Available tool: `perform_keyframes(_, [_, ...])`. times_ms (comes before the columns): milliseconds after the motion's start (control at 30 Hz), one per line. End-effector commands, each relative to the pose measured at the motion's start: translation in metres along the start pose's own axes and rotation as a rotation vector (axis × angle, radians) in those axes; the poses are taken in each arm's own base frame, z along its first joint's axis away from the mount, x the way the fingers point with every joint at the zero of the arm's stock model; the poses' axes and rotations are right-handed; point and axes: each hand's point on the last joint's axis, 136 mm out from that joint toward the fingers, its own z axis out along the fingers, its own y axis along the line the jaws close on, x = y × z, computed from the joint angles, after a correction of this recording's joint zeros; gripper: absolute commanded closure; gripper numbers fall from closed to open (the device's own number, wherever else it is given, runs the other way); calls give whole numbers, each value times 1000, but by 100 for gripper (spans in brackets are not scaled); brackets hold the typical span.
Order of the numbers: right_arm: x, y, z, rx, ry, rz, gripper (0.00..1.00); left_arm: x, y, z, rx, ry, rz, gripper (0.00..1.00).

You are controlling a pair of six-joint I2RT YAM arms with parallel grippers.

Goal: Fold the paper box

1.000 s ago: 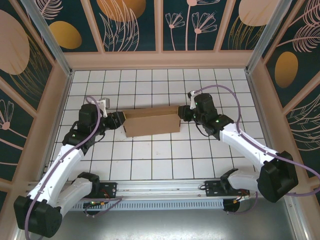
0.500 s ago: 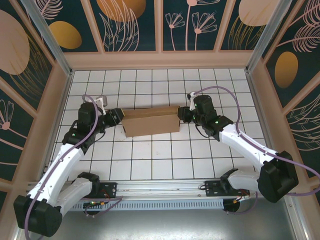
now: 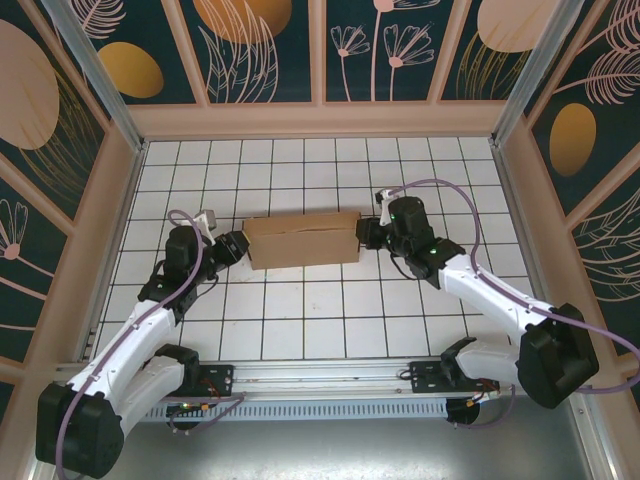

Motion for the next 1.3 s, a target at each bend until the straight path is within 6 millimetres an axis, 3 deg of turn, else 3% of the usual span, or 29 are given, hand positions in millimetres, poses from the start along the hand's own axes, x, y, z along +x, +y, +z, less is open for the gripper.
perform_keyframes(0, [34, -8, -3, 15, 95, -5, 78, 31, 36, 0, -127, 98, -43, 78])
perform_keyframes(267, [53, 1, -28, -33, 8, -91, 85, 41, 38, -23, -91, 50, -150, 93])
perform_keyframes(467, [69, 9, -47, -81, -15, -62, 88, 60, 41, -30, -72, 96, -201, 96])
perform_keyframes(700, [91, 7, -46, -80, 42, -15, 86, 73, 49, -34, -72, 109, -226, 92])
perform_keyframes(800, [88, 2, -43, -48, 34, -8, 78, 65, 50, -33, -93, 88, -194, 79])
perform_keyframes(933, [77, -5, -32, 1, 56, 41, 68, 40, 47, -32, -152, 24, -114, 61])
perform_keyframes(1100, [84, -12, -3, -16, 198, 198, 61, 19, 52, -8, -235, 24, -35, 56])
perform_keyframes(1267, [86, -18, 24, 4, 244, 232, 60, 16, 58, 28, -228, 41, -29, 59])
